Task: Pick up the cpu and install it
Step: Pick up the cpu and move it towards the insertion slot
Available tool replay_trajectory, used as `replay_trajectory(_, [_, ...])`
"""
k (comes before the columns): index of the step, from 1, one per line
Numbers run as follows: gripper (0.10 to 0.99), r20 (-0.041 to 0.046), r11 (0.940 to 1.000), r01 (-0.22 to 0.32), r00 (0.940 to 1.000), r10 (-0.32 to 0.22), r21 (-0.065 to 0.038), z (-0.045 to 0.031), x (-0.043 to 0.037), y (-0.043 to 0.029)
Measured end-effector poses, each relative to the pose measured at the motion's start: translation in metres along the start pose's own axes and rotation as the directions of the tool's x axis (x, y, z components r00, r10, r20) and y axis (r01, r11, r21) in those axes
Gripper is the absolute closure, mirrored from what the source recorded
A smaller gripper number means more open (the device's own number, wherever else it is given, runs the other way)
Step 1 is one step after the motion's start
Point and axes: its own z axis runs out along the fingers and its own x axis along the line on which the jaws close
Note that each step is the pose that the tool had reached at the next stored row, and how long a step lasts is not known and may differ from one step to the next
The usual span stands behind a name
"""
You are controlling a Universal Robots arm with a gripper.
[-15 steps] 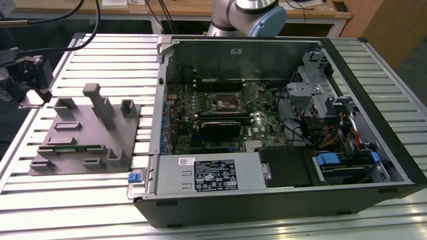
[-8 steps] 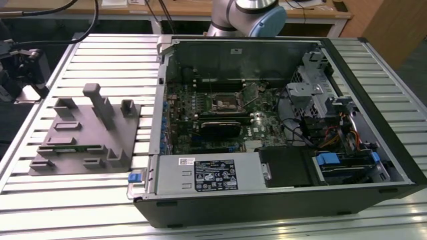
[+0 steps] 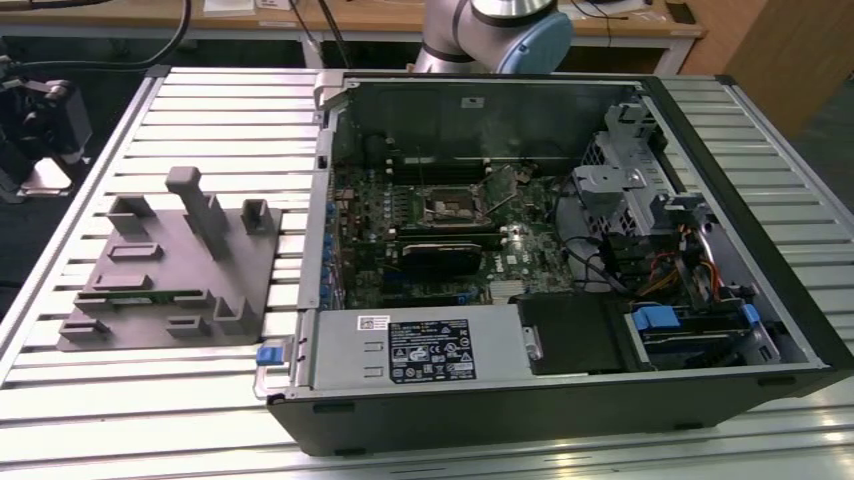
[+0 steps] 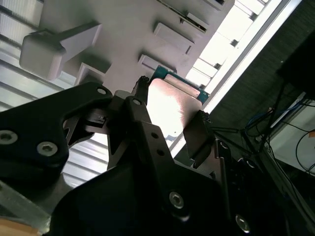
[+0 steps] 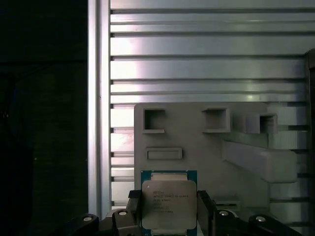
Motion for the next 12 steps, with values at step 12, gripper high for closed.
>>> replay_trajectory(12, [0.545, 0.0, 1.0, 0.0, 1.0, 0.0, 0.0, -0.028, -0.0002, 0.0022])
